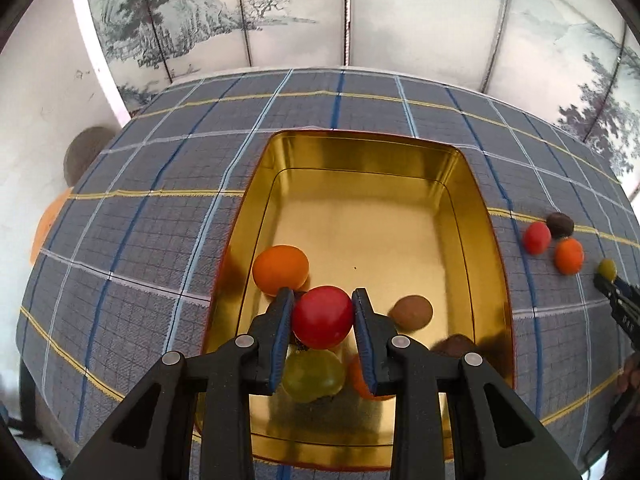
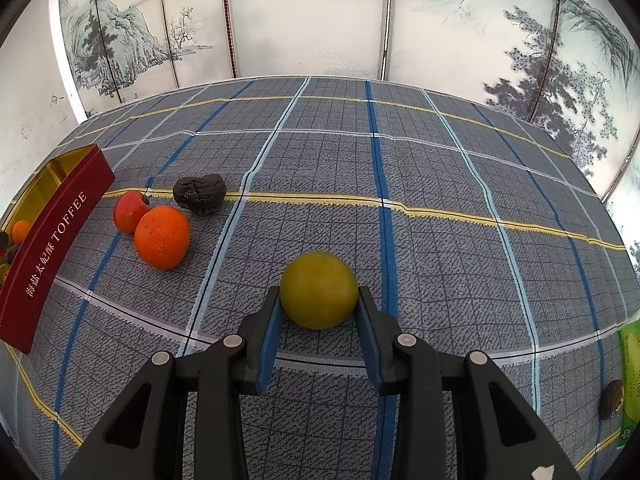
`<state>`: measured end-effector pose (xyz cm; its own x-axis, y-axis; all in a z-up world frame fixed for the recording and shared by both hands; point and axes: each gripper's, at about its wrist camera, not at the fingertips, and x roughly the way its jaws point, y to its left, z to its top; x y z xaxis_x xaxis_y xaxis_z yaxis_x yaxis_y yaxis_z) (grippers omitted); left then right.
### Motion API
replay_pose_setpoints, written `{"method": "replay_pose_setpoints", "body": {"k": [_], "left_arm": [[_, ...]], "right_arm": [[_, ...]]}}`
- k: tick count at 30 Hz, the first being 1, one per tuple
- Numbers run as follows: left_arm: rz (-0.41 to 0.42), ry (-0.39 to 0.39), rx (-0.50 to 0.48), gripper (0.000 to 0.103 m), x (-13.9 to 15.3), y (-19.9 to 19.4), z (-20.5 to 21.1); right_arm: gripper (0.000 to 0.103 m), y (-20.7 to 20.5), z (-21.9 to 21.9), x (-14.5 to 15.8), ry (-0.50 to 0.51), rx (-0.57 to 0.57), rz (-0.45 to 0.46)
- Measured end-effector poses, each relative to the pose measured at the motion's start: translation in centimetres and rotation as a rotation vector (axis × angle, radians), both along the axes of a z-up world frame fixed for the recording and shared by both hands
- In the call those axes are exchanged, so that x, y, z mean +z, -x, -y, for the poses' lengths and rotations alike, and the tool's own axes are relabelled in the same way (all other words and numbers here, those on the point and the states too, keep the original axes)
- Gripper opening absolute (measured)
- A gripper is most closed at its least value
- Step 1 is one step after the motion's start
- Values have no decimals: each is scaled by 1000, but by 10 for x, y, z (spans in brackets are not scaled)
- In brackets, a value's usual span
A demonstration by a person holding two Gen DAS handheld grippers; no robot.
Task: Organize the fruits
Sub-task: 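Grasp a red tomato with the left tool and lower it into the tin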
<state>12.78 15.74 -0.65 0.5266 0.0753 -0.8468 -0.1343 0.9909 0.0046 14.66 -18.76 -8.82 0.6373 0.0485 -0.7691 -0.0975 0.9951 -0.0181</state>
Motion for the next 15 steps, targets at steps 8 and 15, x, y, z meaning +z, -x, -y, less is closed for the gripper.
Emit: {"method": "replay_pose_setpoints", "body": {"k": [8, 15], "left_arm": [[-41, -7, -39, 31, -7, -25, 5], [-66, 30, -52, 31, -21, -43, 2]], "right_arm": [[35, 0, 0, 0, -2, 2, -1], [35, 0, 0, 0, -2, 2, 0]]}}
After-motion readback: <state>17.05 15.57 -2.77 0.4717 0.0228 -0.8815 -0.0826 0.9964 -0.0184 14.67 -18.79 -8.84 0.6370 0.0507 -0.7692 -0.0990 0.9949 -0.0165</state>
